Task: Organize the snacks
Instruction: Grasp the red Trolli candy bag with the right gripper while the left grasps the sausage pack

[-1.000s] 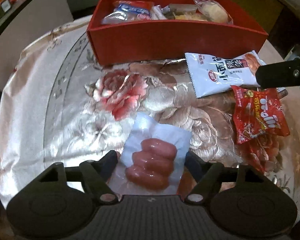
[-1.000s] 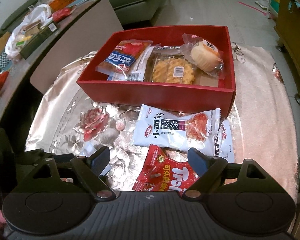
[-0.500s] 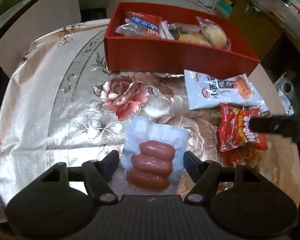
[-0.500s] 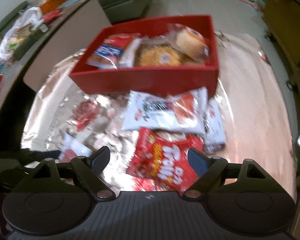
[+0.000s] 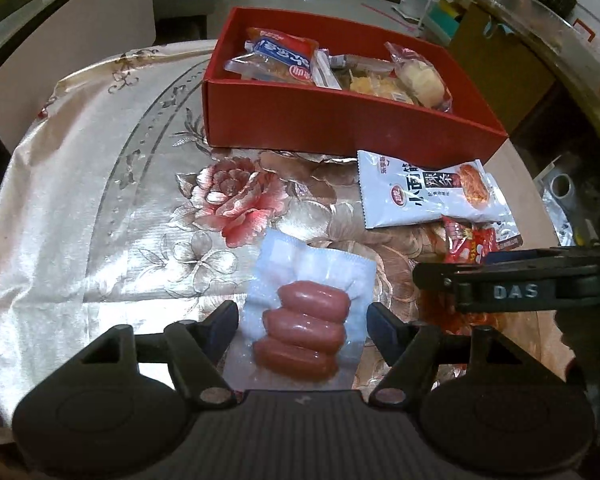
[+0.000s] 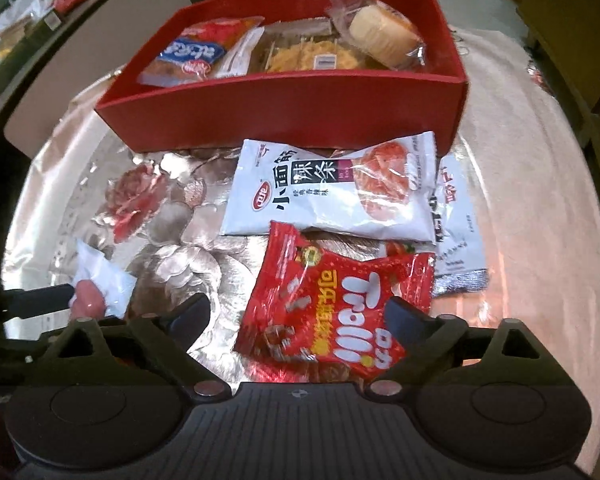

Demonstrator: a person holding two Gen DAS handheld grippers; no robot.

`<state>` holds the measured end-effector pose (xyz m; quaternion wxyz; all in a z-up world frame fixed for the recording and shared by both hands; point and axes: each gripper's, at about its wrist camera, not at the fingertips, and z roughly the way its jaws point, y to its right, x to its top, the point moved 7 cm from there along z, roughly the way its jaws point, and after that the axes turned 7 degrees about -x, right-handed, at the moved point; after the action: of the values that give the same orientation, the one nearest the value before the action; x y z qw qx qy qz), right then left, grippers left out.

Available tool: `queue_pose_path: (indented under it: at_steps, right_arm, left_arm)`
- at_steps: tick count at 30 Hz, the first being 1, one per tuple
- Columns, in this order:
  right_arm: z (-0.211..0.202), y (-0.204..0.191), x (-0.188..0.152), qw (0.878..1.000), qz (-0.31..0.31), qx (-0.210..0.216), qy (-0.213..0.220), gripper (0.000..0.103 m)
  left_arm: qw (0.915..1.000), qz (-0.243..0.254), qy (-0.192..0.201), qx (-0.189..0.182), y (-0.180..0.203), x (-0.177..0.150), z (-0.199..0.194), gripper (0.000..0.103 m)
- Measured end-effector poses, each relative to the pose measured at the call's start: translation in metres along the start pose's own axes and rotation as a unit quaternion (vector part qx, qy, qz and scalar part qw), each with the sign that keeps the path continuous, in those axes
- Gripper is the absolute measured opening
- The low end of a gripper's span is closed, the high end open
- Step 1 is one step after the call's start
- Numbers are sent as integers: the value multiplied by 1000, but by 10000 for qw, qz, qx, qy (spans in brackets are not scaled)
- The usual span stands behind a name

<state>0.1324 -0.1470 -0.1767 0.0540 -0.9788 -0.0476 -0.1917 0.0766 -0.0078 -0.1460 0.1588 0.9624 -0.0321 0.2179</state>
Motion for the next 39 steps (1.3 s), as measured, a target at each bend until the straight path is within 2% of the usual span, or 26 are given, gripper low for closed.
queue_pose_path:
  at_steps: [5,8,10,13,18,20,22,26,27,28,29,34,36,39]
  right_arm:
    - [6,7,-2,9999,-29,-151,20,96]
    - [-1,20,-4,9998,184,-51,42,87]
    - [-6,24,-7,9994,301,160,6,74]
    - [-14,23,-10,9987,384,332,57,62]
    - [-29,25,-12,9976,509,423,198,57]
    - [-35,27,-11,9976,522,360,275,58]
    - [-36,29,-11,9982,500,193,272,76]
    - [-29,31,-6,9990,330,-147,244,78]
    - [-30,34,-6,9988,387,-166,249,82]
    - [-29,36,-4,9987,423,-161,237,91]
    - [-26,37,-3,9989,433,-102,148,94]
    - [-6,34,4,9975,683,163,-70,97]
    - [-1,20,3,9984,442,307,-159,103]
    - [8,6,0,9996,82,158,-197,103]
  left_arm:
    - [10000,-28,-9,-56,-1,0,0,64]
    - [9999,-14,-2,-122,2,0,-2,64]
    - [9998,20,8,-172,6,1,-3,64]
    - [9997,46,57,-238,9,1,-7,64]
    - [9996,-17,107,-278,7,3,-12,64]
    - [9995,-34,108,-287,7,3,-12,64]
    - [9995,-22,98,-303,8,2,-12,64]
    - [9994,-14,65,-325,10,2,-11,64]
    - [9994,-22,59,-333,10,2,-10,64]
    - [9994,-34,49,-337,10,3,-9,64]
    - [9994,-56,34,-336,9,3,-8,64]
    - [9994,-60,-54,-351,11,2,-3,64]
    - [9994,-65,-64,-349,11,2,-2,64]
    - [9994,-107,-68,-330,8,2,-3,64]
